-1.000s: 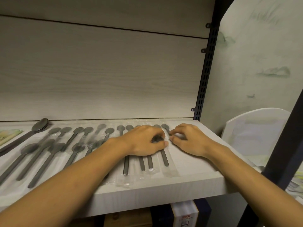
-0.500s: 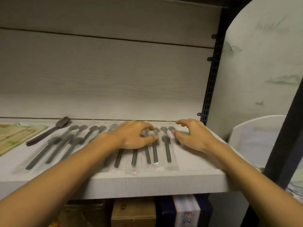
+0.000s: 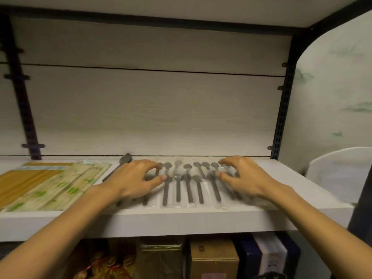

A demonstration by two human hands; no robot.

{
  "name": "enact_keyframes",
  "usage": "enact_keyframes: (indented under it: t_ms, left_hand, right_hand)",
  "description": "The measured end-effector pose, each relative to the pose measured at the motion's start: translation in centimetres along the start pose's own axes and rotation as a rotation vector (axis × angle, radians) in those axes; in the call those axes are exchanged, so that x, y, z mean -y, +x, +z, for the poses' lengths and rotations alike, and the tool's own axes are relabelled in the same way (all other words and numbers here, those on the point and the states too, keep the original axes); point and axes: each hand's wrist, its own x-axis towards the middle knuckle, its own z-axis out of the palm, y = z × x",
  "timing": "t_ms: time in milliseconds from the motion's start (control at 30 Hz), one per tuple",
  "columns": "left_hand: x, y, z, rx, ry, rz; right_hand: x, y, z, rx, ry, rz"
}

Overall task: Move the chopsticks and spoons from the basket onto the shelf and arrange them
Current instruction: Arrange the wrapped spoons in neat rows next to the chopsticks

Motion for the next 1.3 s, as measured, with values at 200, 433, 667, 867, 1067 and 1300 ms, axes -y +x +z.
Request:
enact_keyframes:
  t_ms: [200, 433, 667, 867, 1067, 1300]
  left_hand:
    - [2.7, -6.8, -0.4, -0.045, -0.039, -0.001]
    - [0.0, -8.6, 1.6, -0.023, 0.014, 0.132]
    - [0.7, -9.4, 1.9, -0.070, -0.005, 0.157]
    - [-0.5, -8.8, 2.4, -0.051, 0.030, 0.175]
    - [-0.3, -8.0, 1.8, -0.095, 0.011, 0.166]
    - [-0.8, -2.8, 0.8, -0.020, 0.027, 0.170]
  right_hand:
    - [6.3, -3.9, 1.7, -0.002, -0.018, -0.109]
    - [11.8, -6.1, 4.8, 0.024, -0.129, -0.150]
    - [12.1, -6.7, 5.2, 0.015, -0.124, -0.146]
    - [12.7, -6.2, 5.6, 0.032, -0.137, -0.170]
    - [11.4, -4.8, 4.8, 0.020, -0.112, -0.195]
    - [6.9, -1.4, 2.2, -0.001, -0.109, -0.137]
